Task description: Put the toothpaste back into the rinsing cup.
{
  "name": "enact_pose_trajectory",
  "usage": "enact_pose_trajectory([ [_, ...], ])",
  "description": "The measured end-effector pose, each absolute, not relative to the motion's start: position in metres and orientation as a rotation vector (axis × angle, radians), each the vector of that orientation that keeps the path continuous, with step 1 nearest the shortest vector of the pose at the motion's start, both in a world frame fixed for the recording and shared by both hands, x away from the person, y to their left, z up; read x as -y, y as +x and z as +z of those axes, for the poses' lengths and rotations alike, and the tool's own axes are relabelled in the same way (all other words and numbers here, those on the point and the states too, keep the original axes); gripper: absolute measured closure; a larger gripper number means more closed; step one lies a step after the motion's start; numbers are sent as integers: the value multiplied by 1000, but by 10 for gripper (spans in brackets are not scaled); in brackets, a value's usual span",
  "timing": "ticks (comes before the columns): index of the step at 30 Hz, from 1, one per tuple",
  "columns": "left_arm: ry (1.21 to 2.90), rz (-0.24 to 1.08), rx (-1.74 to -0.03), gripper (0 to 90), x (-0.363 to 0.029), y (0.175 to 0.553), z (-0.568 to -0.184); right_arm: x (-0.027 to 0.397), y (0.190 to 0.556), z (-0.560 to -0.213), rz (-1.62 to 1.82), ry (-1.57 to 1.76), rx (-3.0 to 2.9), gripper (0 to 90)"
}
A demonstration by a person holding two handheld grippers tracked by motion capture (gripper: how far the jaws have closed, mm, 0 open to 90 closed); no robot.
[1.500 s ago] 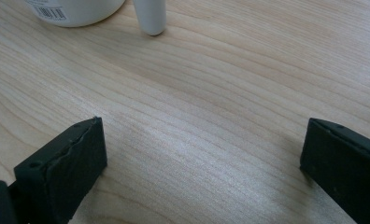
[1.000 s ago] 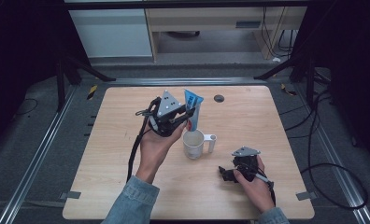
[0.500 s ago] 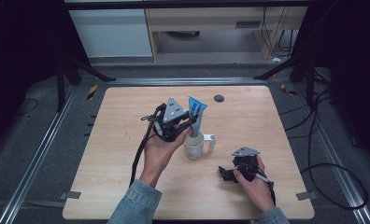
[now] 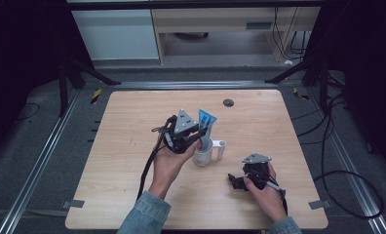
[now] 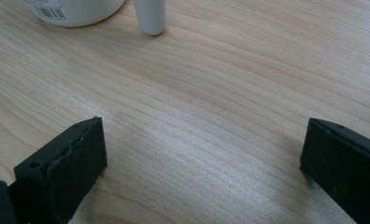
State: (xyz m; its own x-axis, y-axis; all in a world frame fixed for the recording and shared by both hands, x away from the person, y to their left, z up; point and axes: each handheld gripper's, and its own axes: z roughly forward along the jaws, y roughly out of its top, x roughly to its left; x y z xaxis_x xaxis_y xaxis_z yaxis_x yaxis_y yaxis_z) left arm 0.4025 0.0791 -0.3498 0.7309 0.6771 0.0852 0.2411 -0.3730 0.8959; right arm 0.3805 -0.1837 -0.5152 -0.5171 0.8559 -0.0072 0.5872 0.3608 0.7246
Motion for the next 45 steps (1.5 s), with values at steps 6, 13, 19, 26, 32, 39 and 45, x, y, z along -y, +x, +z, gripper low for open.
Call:
enact_pose_trajectory([
  [6,1961,525,-720,756,-78,406,-362,184,381,-515,957,1259,-2242,8],
  [13,1999,509,-737,755,-77,412,-375,184,381,-515,956,1257,-2243,8],
  [19,2008,502,-752,756,-79,414,-382,184,380,-515,958,1263,-2243,8],
  [26,2027,492,-756,756,-79,416,-386,184,381,-515,956,1258,-2243,8],
  [32,2039,485,-760,755,-78,417,-387,184,380,-515,957,1263,-2243,8],
  [39,2056,475,-763,755,-77,419,-389,184,380,-515,958,1264,-2243,8],
  [45,2061,465,-771,755,-77,421,-390,184,380,-515,958,1263,-2243,8],
])
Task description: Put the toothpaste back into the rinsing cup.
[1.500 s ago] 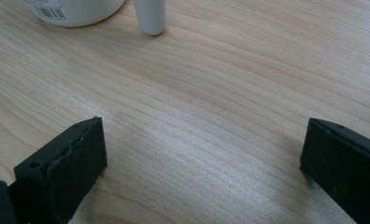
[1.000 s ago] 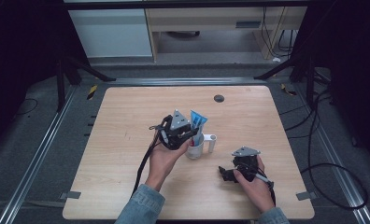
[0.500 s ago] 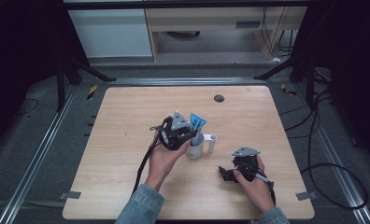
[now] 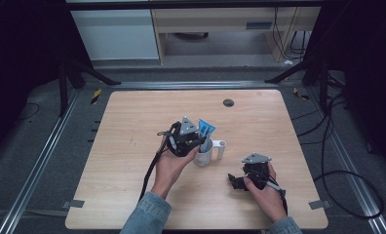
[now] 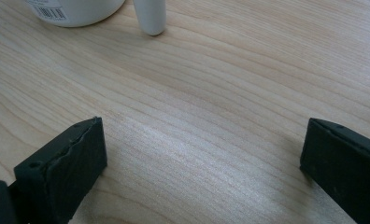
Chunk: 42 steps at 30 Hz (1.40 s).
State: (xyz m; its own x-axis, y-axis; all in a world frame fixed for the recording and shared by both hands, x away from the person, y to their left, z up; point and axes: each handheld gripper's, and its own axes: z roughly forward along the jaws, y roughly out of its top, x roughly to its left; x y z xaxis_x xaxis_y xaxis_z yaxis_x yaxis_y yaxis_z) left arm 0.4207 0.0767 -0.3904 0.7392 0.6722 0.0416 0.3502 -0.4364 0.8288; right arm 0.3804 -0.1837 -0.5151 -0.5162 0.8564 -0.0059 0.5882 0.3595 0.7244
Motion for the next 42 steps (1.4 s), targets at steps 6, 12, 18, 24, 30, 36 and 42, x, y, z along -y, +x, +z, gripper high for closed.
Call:
enact_pose_trajectory([
  [6,2073,460,-772,755,-75,422,-390,184,380,-515,957,1264,-2243,8],
  [12,2080,447,-787,753,-73,425,-389,184,381,-515,956,1258,-2243,8],
  [18,2084,434,-796,750,-71,430,-388,184,380,-515,958,1264,-2243,8],
  [24,2082,426,-809,744,-70,433,-388,184,380,-515,958,1264,-2243,8],
  [30,2083,418,-809,739,-68,436,-388,183,380,-515,958,1268,-2242,8],
  [36,2080,413,-807,738,-65,439,-388,184,380,-515,958,1266,-2242,8],
  [42,2071,404,-813,735,-66,441,-389,184,380,-515,958,1266,-2242,8],
])
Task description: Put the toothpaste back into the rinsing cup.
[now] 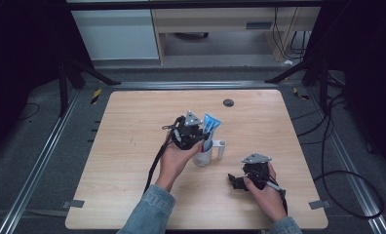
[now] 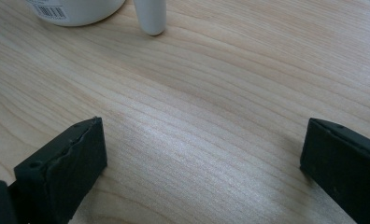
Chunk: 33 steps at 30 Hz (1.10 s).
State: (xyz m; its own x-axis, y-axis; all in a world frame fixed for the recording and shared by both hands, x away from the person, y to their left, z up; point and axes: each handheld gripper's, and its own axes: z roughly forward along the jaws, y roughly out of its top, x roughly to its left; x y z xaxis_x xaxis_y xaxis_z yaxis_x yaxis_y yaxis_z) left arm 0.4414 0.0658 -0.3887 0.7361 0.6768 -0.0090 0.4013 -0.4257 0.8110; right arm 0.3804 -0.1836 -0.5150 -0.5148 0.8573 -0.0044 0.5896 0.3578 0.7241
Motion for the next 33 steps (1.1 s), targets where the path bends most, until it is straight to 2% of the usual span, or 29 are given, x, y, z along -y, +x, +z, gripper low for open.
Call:
enact_pose_trajectory([
  [9,2065,399,-831,710,-67,446,-390,184,380,-515,957,1261,-2243,8],
  [17,2050,427,-828,638,-68,442,-387,184,380,-515,957,1266,-2243,8],
  [23,2033,451,-830,500,-73,438,-384,184,380,-515,958,1264,-2242,8],
  [27,2034,446,-824,346,-73,436,-385,184,380,-515,958,1264,-2242,8],
  [33,2033,440,-821,294,-72,435,-386,184,380,-515,957,1264,-2242,8],
])
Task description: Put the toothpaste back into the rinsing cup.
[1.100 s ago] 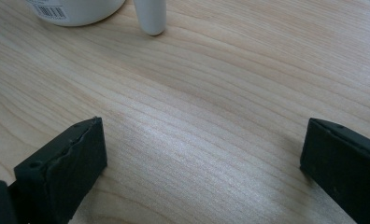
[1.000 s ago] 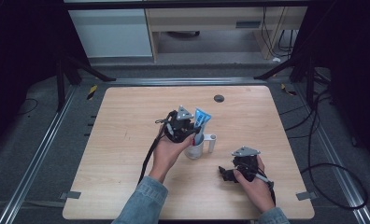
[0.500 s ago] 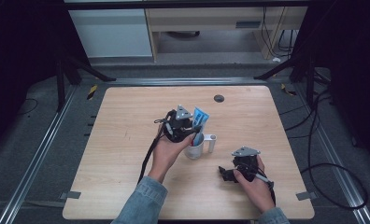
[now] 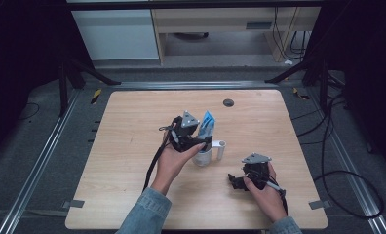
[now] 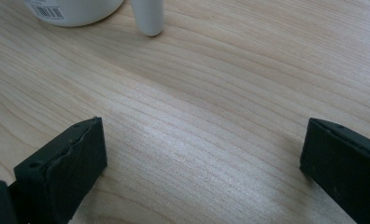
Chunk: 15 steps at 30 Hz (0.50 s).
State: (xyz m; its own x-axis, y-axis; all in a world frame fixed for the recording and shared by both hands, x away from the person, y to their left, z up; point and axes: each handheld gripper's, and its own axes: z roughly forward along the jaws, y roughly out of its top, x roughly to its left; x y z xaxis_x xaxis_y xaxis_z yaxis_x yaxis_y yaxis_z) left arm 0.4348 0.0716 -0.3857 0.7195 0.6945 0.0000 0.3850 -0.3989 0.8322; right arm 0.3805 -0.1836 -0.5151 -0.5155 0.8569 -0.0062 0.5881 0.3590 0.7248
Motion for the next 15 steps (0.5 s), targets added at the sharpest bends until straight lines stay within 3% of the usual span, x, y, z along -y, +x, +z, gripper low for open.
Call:
enact_pose_trajectory([
  [9,2028,439,-806,142,-75,429,-382,184,380,-515,958,1265,-2242,8],
  [15,2040,417,-821,90,-83,428,-380,184,381,-515,957,1259,-2242,8],
])
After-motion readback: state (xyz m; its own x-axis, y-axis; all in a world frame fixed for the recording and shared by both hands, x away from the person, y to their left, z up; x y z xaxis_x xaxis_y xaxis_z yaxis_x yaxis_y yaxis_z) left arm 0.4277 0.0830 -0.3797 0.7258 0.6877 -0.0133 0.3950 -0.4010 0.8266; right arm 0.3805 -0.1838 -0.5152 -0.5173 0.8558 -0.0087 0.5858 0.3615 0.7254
